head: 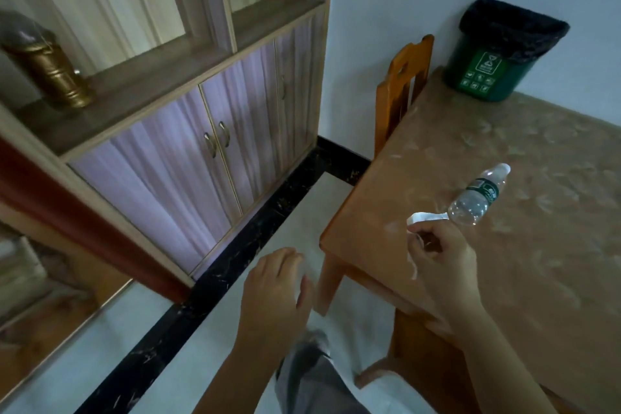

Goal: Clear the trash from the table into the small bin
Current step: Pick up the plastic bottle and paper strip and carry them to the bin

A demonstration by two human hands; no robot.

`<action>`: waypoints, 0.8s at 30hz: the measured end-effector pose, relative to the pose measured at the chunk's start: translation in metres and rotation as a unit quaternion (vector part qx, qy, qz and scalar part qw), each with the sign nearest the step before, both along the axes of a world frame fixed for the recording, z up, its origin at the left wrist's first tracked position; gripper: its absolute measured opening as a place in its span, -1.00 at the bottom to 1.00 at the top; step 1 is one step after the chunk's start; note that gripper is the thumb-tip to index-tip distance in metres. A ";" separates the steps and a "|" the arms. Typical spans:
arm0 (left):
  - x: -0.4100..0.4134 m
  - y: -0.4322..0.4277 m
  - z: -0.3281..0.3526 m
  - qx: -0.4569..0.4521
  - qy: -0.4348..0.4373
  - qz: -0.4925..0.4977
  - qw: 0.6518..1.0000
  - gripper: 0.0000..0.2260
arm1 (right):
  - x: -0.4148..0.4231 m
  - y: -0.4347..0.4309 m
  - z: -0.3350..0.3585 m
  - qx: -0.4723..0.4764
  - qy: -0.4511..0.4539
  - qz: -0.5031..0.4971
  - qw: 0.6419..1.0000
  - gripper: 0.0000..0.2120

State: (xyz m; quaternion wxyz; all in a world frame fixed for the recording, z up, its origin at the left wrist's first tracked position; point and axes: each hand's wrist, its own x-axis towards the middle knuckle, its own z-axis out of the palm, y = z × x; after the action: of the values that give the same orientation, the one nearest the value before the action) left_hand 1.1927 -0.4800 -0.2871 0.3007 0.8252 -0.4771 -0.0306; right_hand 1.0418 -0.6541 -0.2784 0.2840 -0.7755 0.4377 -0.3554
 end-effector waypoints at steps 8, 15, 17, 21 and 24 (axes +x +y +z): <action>0.051 -0.133 0.017 0.014 -0.043 -0.116 0.992 -0.80 | 0.022 -0.100 0.006 -0.027 -0.022 -0.095 0.995 -0.82; 0.048 -0.230 0.005 0.022 -0.019 -0.225 0.974 -0.78 | -0.008 -0.141 0.002 -0.016 -0.033 -0.243 0.969 -0.83; 0.039 -0.257 -0.001 0.028 -0.002 -0.266 0.964 -0.78 | -0.021 -0.146 -0.002 -0.011 -0.023 -0.286 0.958 -0.83; 0.013 -0.316 -0.013 0.039 0.038 -0.337 0.940 -0.77 | -0.043 -0.152 -0.012 0.006 -0.023 -0.377 0.926 -0.83; -0.011 -0.357 -0.024 0.084 0.107 -0.364 0.921 -0.73 | -0.056 -0.154 -0.018 0.029 -0.029 -0.444 0.895 -0.84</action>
State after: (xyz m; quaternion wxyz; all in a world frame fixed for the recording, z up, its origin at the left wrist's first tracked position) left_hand 1.1816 -0.8374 -0.3112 0.2481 0.6086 -0.7051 -0.2661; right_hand 0.9861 -0.8084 -0.2963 0.1315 -0.4815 0.7380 -0.4541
